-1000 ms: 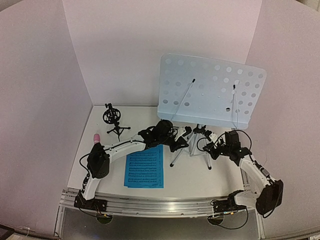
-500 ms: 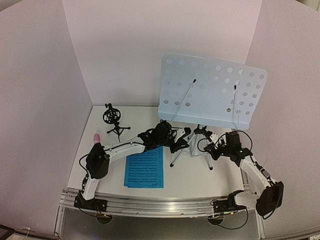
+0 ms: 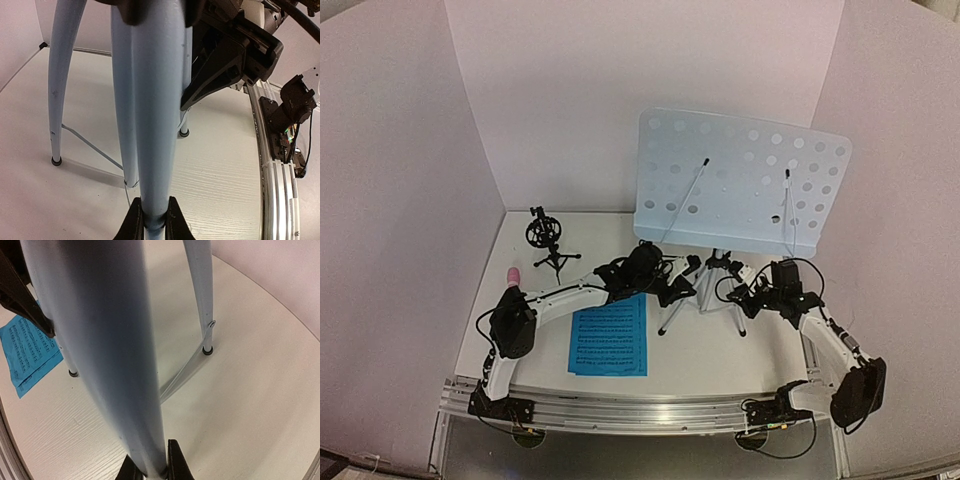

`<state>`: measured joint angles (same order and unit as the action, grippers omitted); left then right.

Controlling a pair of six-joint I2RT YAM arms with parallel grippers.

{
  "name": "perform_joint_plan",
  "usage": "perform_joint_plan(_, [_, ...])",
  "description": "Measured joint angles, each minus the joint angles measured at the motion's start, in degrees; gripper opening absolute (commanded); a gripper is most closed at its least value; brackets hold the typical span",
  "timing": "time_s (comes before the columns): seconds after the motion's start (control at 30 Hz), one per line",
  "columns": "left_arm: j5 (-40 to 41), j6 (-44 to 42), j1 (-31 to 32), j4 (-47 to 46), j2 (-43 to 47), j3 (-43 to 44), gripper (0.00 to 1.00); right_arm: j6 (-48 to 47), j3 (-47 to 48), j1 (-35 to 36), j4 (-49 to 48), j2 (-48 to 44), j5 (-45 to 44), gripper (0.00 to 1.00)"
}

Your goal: Set up the instrument practice props

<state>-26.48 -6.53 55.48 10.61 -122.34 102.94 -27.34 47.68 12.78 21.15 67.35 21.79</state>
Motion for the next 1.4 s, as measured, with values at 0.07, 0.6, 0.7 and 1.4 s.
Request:
perform_joint_plan(0.07, [0.0, 0.1, 0.1, 0.1, 0.0, 0.0, 0.0, -0.2, 0.0, -0.1, 0.6, -0.3, -0.1, 0.0])
perform_joint_plan(0.6, [-0.4, 0.8, 1.2, 0.2, 0.0, -0.4, 0.0, -0.3, -0.5, -0.8, 5.9, -3.2, -0.8, 0.0])
perform_joint_plan(0.7, [-0.4, 0.7, 1.2, -0.5, 0.0, -0.7, 0.0, -0.3, -0.8, -0.9, 5.7, -3.4, -0.7, 0.0])
perform_joint_plan(1.4, [-0.4, 1.7, 1.8, 0.6, 0.9, -1.7, 0.16, -1.2, 0.1, -1.0, 9.5, -3.9, -0.9, 0.0])
